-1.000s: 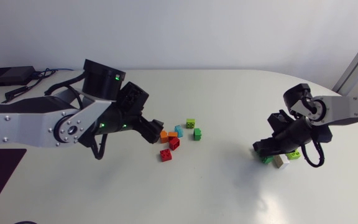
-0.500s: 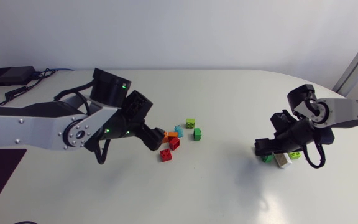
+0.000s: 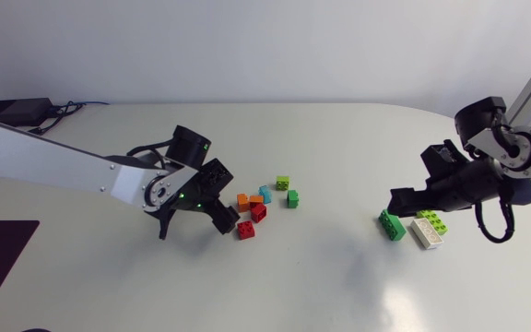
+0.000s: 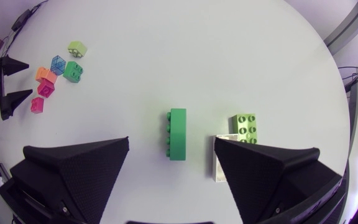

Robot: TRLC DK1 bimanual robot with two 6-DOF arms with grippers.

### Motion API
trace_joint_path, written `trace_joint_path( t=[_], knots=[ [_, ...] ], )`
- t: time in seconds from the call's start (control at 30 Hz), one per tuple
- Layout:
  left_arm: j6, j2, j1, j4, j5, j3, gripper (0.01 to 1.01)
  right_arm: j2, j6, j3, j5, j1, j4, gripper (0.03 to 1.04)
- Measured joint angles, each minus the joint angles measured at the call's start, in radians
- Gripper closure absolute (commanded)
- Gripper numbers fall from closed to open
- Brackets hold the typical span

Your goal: Sort duplo bricks by size, large to the right and small to the left

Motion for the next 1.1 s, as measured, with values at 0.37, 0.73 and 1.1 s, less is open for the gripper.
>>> trace_joint_path(
  t=[0.37,0.73,1.1],
  knots=[
    [0.003,0.058,-0.024,-0.014,0.007,0.085,0.059,-0.028,0.003,0.003,-0.011,0.003,-0.019,0.07],
    [0.026,0.124,-0.032,-0.046,0.008,0.118,0.093,-0.028,0.003,0.003,-0.011,0.003,-0.019,0.07],
    [0.048,0.126,-0.035,-0.045,0.012,0.119,0.526,-0.028,0.015,0.003,-0.015,0.008,-0.019,0.07]
  ],
)
